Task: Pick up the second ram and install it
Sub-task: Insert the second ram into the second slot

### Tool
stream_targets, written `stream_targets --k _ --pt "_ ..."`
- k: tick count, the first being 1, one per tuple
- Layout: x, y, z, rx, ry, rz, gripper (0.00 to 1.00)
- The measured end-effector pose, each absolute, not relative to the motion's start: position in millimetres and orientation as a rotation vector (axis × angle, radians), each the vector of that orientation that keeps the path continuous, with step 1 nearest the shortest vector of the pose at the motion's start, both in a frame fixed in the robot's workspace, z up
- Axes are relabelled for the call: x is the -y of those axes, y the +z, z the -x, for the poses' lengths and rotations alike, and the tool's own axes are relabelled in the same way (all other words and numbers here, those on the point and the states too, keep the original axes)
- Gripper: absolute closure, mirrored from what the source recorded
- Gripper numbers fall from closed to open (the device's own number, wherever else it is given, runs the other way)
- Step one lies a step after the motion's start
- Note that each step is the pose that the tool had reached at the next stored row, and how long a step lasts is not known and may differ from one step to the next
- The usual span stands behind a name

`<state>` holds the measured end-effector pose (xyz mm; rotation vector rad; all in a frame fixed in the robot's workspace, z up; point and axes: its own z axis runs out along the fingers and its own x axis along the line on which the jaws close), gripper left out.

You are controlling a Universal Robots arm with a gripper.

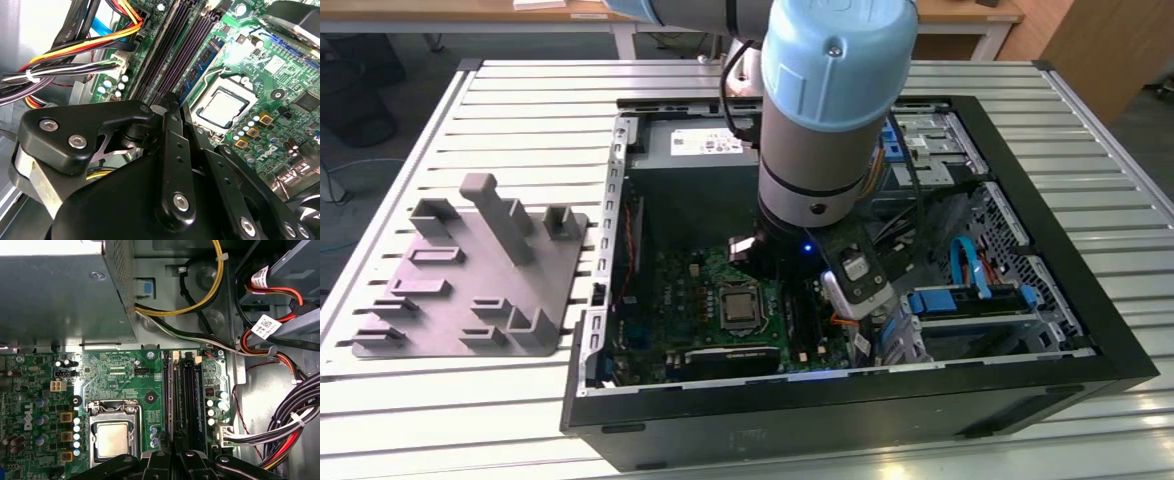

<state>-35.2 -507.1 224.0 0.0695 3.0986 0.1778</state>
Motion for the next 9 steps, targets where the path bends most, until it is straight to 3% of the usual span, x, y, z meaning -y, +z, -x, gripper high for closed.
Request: stream_targets --k 9 --pt "507.1 218.5 35.1 -3.099 0.173 -0.066 0.86"
